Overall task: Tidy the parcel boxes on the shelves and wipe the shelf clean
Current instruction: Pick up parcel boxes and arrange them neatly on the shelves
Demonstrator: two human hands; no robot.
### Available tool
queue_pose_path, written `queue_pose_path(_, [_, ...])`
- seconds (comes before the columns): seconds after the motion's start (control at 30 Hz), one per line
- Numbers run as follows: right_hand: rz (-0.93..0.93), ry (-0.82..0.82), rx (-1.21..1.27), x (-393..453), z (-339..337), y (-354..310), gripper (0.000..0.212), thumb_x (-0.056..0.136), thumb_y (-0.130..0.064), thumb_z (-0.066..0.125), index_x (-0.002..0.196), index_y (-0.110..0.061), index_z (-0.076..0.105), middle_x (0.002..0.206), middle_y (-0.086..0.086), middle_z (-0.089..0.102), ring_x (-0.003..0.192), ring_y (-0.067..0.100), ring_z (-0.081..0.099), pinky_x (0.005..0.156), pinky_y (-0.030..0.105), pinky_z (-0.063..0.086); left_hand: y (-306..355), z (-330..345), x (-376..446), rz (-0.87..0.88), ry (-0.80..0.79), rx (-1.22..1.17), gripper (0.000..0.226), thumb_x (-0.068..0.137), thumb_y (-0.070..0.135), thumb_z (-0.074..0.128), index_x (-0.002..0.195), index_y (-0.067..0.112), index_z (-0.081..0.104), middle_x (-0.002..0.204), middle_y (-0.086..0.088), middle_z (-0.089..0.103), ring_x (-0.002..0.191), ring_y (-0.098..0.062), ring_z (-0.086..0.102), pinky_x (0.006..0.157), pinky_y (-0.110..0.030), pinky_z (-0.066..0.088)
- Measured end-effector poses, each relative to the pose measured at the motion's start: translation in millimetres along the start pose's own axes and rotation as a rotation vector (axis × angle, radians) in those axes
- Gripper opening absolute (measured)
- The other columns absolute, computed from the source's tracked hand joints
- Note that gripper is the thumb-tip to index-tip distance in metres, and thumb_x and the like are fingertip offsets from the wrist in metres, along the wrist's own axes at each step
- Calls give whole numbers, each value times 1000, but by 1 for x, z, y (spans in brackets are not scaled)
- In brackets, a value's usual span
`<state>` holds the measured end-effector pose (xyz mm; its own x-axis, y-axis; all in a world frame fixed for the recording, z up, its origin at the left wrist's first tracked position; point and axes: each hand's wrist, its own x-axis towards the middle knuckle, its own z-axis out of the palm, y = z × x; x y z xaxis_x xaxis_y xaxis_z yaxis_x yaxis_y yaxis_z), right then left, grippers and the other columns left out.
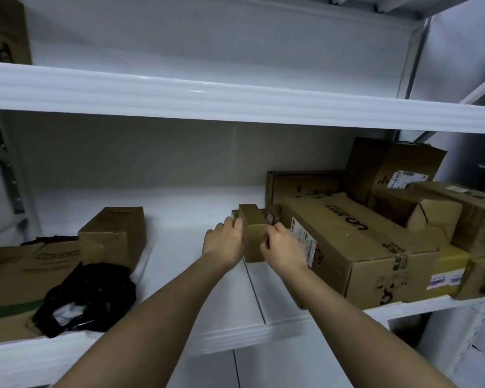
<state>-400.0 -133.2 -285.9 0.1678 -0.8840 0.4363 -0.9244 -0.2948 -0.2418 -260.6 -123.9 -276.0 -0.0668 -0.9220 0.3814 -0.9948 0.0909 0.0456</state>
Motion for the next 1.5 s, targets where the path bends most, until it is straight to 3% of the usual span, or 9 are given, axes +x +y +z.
queue_pose_path(0.13, [67, -111, 86, 32, 27, 24, 37, 94, -25, 52, 129, -14, 52, 133, 6, 45, 117, 22, 48, 93, 33, 45, 20, 26, 34, -132, -154, -80, 53, 91, 15, 54, 140, 14, 33, 134, -11, 45, 115, -28, 52, 86, -35, 46])
queue_pose_path(0.23, [137, -53, 174, 52, 45, 34, 49, 91, -27, 57, 136, -15, 43, 136, 7, 39, 120, 23, 43, 93, 30, 43, 29, 36, 51, -208, -216, -198, 52, 92, 12, 50, 141, 13, 31, 136, -11, 43, 114, -29, 53, 85, -35, 47])
queue_pose_path(0.43, [276, -66, 325, 90, 74, 33, 82, 84, -40, 68, 147, -12, 22, 145, 15, 31, 127, 28, 39, 95, 36, 44, 22, 41, 69, -266, -255, -262, 47, 94, 10, 43, 140, 11, 32, 138, -13, 42, 114, -32, 53, 89, -38, 47])
queue_pose_path(0.6, [352, -128, 402, 115, 85, 23, 92, 82, -39, 71, 149, -12, 14, 149, 15, 27, 131, 30, 37, 95, 38, 43, 7, 46, 81, -291, -270, -272, 47, 94, 10, 41, 140, 12, 32, 138, -13, 41, 112, -32, 55, 88, -37, 46])
queue_pose_path(0.93, [410, -165, 406, 128, 96, 30, 81, 86, -42, 64, 145, -12, 18, 144, 15, 36, 124, 33, 45, 92, 41, 45, -13, 56, 90, -330, -311, -363, 50, 95, 12, 43, 143, 11, 29, 136, -14, 43, 115, -31, 53, 91, -35, 44])
queue_pose_path(1.1, [429, -163, 386, 117, 90, 39, 81, 83, -52, 62, 142, -12, 25, 136, 14, 40, 117, 33, 50, 85, 39, 46, -8, 53, 89, -334, -353, -435, 46, 96, 17, 44, 139, 10, 32, 136, -14, 43, 118, -31, 51, 96, -37, 44])
queue_pose_path(1.27, [489, -114, 656, 98, 77, 48, 72, 82, -44, 62, 141, -18, 31, 131, 8, 47, 112, 30, 54, 84, 36, 44, -11, 53, 88, -392, -380, -583, 51, 92, 26, 51, 136, 5, 35, 134, -16, 46, 118, -32, 52, 98, -39, 45])
queue_pose_path(1.37, [471, -75, 846, 93, 66, 48, 63, 84, -43, 61, 138, -25, 35, 127, 1, 52, 110, 24, 53, 90, 37, 44, -15, 54, 85, -514, -365, -739, 60, 90, 41, 49, 137, 6, 37, 136, -17, 45, 120, -34, 50, 97, -41, 47])
queue_pose_path(1.5, [450, -92, 1012, 91, 49, 40, 37, 91, -37, 53, 125, -26, 47, 112, -3, 51, 101, 17, 49, 86, 33, 38, -20, 47, 81, -856, -184, -1028, 75, 92, 45, 54, 149, 11, 20, 148, -15, 27, 130, -35, 38, 100, -45, 41])
